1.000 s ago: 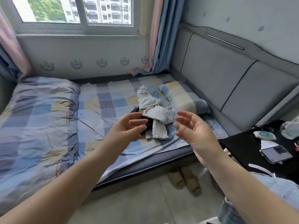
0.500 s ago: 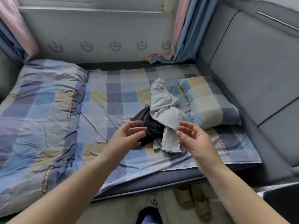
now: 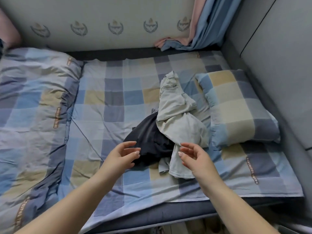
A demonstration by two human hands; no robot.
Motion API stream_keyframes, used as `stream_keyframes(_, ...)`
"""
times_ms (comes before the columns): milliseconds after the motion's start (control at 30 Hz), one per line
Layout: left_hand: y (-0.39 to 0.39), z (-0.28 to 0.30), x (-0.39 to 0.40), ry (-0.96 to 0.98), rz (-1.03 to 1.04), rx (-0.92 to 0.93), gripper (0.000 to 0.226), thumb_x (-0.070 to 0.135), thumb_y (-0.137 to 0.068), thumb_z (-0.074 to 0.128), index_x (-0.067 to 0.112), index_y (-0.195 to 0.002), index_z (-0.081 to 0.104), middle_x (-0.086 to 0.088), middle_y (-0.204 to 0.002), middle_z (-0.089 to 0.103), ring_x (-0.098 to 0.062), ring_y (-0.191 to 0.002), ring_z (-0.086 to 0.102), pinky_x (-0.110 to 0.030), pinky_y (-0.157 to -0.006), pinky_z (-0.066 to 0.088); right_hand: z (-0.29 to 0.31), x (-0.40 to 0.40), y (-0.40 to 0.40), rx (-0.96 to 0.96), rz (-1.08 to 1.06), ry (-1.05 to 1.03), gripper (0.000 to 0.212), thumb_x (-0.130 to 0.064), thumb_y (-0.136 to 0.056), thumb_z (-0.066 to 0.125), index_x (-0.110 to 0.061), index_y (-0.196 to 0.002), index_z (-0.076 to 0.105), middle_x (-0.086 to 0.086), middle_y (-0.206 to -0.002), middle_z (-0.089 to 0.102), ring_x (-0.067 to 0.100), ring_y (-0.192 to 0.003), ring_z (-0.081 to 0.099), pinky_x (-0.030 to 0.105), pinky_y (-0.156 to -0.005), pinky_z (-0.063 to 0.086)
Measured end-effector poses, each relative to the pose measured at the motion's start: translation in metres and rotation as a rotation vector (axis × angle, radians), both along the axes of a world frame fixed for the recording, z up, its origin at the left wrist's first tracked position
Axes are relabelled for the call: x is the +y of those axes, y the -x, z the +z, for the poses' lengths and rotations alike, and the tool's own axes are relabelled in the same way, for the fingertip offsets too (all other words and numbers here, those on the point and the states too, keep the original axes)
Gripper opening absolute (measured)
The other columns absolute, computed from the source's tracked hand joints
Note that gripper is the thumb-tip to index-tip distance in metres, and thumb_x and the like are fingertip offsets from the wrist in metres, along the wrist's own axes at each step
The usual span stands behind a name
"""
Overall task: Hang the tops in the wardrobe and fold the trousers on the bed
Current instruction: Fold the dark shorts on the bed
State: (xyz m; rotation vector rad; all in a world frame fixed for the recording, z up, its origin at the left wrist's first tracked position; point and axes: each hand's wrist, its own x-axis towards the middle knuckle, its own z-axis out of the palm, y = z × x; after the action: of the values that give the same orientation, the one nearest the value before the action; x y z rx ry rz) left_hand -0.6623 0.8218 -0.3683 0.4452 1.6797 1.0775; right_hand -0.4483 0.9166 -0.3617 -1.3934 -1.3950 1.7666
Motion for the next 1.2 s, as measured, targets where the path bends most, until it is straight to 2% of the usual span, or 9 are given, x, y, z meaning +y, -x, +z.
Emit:
stream_keyframes(233,0.066,-0.110,0.064,0.148,-0.099,0.222,0.029,0.017,-0.090,0.063,0.026,-0.116,0.056,0.007,-0.108,0.069,-0.013,-0.100,0.065,-0.032,-0.085,0.053,-0.124,0.051,0.047,-0.165,0.080,0.060,0.024,-0.009,-0.085,0.068,-0.026,-0.100,0.060,-0.006,-0.099,0.061,0.005,-0.092,0.059,0.006,-0.073,0.043)
stream_keyframes(400,0.097,-0.220,0.070,0.297,-0.153,0.300,0.034,0.018,-0.088,0.066,0.019,-0.120,0.058,0.002,-0.107,0.067,-0.013,-0.092,0.063,-0.029,-0.081,0.050,-0.230,0.073,0.104,-0.355,0.271,-0.036,0.027,-0.022,-0.084,0.069,-0.029,-0.108,0.059,-0.006,-0.109,0.059,0.005,-0.096,0.058,0.020,-0.085,0.045)
stream_keyframes(533,0.118,-0.300,0.056,0.414,-0.228,0.368,0.047,0.019,-0.084,0.069,0.019,-0.129,0.053,-0.007,-0.129,0.057,-0.018,-0.114,0.055,-0.028,-0.096,0.043,-0.303,0.077,0.139,-0.570,0.532,-0.201,0.040,-0.028,-0.086,0.064,-0.026,-0.125,0.054,-0.004,-0.128,0.050,0.013,-0.118,0.048,0.027,-0.094,0.041)
stream_keyframes(733,0.142,-0.374,0.035,0.470,-0.248,0.482,0.068,0.025,-0.083,0.069,0.019,-0.143,0.038,-0.005,-0.141,0.048,-0.020,-0.126,0.047,-0.026,-0.097,0.038,-0.385,0.083,0.150,-1.052,1.017,-0.662,0.076,-0.037,-0.088,0.062,-0.020,-0.149,0.020,0.003,-0.155,0.021,0.021,-0.145,0.011,0.045,-0.116,0.013)
stream_keyframes(800,0.143,-0.389,0.027,0.466,-0.268,0.453,0.069,0.026,-0.083,0.069,0.021,-0.144,0.037,-0.003,-0.144,0.046,-0.019,-0.127,0.046,-0.026,-0.098,0.039,-0.404,0.089,0.152,-1.173,1.035,-0.763,0.080,-0.038,-0.087,0.063,-0.015,-0.149,0.018,0.005,-0.148,0.028,0.023,-0.140,0.020,0.046,-0.114,0.017)
stream_keyframes(900,0.143,-0.399,0.021,0.427,-0.304,0.447,0.069,0.024,-0.084,0.068,0.022,-0.145,0.036,-0.001,-0.146,0.042,-0.017,-0.133,0.041,-0.023,-0.098,0.035,-0.418,0.098,0.166,-1.261,1.002,-0.945,0.050,-0.028,-0.085,0.063,-0.017,-0.129,0.043,0.003,-0.118,0.051,0.023,-0.109,0.048,0.034,-0.086,0.037)
stream_keyframes(1000,0.150,-0.400,0.019,0.412,-0.338,0.499,0.068,0.025,-0.083,0.068,0.022,-0.143,0.038,-0.001,-0.139,0.049,-0.015,-0.124,0.048,-0.020,-0.091,0.036,-0.416,0.101,0.181,-1.251,1.037,-1.008,0.016,-0.011,-0.081,0.056,-0.021,-0.085,0.045,0.000,-0.096,0.056,0.023,-0.089,0.051,0.031,-0.070,0.026)
stream_keyframes(1100,0.155,-0.394,0.016,0.395,-0.320,0.528,0.064,0.024,-0.083,0.068,0.020,-0.141,0.042,-0.001,-0.120,0.053,-0.012,-0.095,0.053,-0.023,-0.085,0.043,-0.418,0.098,0.187,-1.188,1.068,-0.974,0.014,-0.006,-0.085,0.049,-0.019,-0.088,0.050,0.002,-0.097,0.057,0.025,-0.091,0.054,0.032,-0.072,0.027)
stream_keyframes(1200,0.152,-0.388,0.011,0.343,-0.292,0.536,0.058,0.022,-0.084,0.068,0.021,-0.137,0.045,-0.004,-0.130,0.051,-0.013,-0.103,0.054,-0.029,-0.095,0.044,-0.409,0.093,0.190,-1.010,0.897,-0.715,0.012,-0.019,-0.098,0.041,-0.016,-0.104,0.052,0.004,-0.101,0.055,0.027,-0.092,0.055,0.033,-0.068,0.034)
